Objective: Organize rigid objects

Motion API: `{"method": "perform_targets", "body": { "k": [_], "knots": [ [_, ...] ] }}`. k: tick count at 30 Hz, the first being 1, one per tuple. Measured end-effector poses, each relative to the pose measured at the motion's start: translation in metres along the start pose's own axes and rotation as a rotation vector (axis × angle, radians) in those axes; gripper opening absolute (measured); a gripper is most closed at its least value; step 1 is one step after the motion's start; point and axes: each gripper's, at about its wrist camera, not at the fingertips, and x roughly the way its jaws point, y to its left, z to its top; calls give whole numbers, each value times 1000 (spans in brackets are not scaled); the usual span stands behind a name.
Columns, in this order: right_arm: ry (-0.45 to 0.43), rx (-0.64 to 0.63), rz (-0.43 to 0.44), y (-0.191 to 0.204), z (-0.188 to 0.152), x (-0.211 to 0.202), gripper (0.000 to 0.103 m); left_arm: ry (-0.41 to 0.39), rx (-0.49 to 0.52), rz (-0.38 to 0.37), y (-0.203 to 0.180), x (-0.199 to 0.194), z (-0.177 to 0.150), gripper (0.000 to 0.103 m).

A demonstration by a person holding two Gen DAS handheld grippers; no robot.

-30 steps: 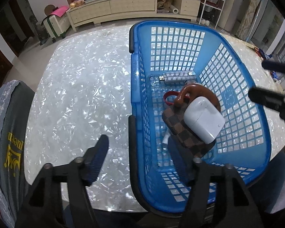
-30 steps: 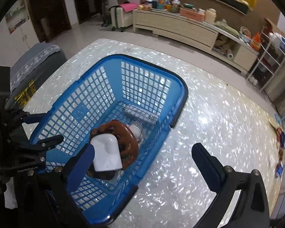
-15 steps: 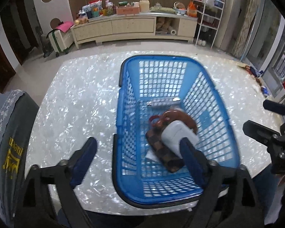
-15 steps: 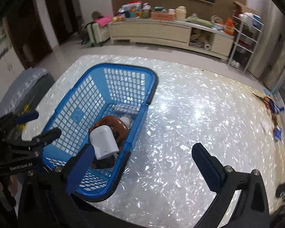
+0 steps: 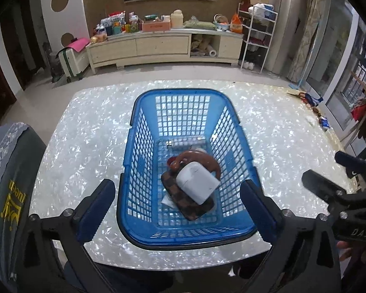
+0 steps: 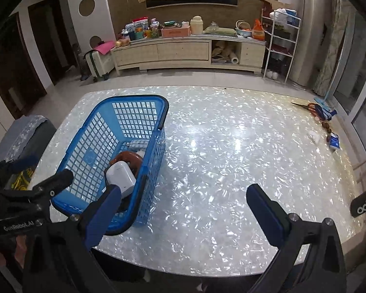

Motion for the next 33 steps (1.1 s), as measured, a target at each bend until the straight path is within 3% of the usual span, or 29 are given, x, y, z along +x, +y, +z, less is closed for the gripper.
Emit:
{"method": "perform_targets", "body": {
  "k": [11,16,33],
  "knots": [
    [-32,17,4,-6,-5,-11,103,-15,33,16,-17,-15,-1,103],
    [-30,22,4,-10,-6,-11,103,-17,14,-29,-15,-17,0,103],
    [-17,28,34,-13,-8,-10,103,-12,16,-49,-15,-20,-3,103]
  ]
}}
